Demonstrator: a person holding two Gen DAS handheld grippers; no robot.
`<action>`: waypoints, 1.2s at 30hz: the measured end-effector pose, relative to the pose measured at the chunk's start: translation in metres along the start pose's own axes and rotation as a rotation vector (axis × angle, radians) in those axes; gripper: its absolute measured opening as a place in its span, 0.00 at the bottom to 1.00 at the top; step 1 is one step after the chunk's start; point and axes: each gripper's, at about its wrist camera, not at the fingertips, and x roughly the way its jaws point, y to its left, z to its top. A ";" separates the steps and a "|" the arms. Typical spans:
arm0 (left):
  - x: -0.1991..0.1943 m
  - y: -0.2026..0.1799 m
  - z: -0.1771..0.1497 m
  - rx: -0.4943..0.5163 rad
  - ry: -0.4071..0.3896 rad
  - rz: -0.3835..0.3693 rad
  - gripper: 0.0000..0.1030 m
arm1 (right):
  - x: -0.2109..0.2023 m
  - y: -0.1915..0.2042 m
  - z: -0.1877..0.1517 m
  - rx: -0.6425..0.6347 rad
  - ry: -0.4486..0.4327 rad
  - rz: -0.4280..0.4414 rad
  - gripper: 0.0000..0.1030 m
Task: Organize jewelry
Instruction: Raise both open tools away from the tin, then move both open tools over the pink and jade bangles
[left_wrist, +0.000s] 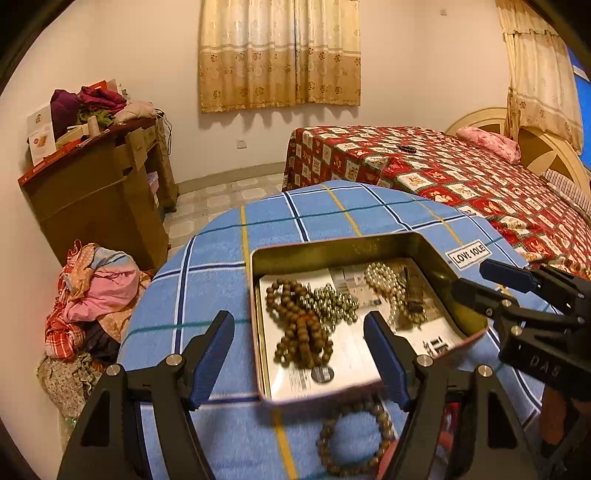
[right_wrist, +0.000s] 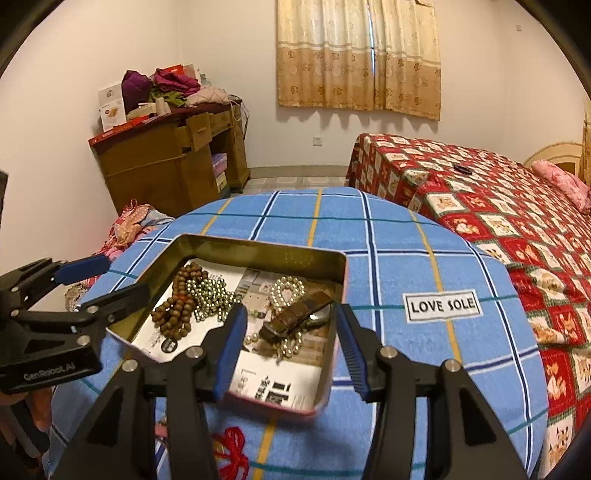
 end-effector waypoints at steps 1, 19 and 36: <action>-0.002 -0.001 -0.003 0.002 0.004 -0.005 0.71 | -0.003 -0.001 -0.002 0.005 0.001 -0.003 0.52; -0.031 -0.016 -0.052 -0.008 0.099 -0.053 0.71 | -0.048 -0.007 -0.053 0.032 0.037 -0.013 0.58; -0.036 -0.039 -0.079 0.017 0.136 -0.087 0.67 | -0.054 0.000 -0.101 0.036 0.094 -0.014 0.58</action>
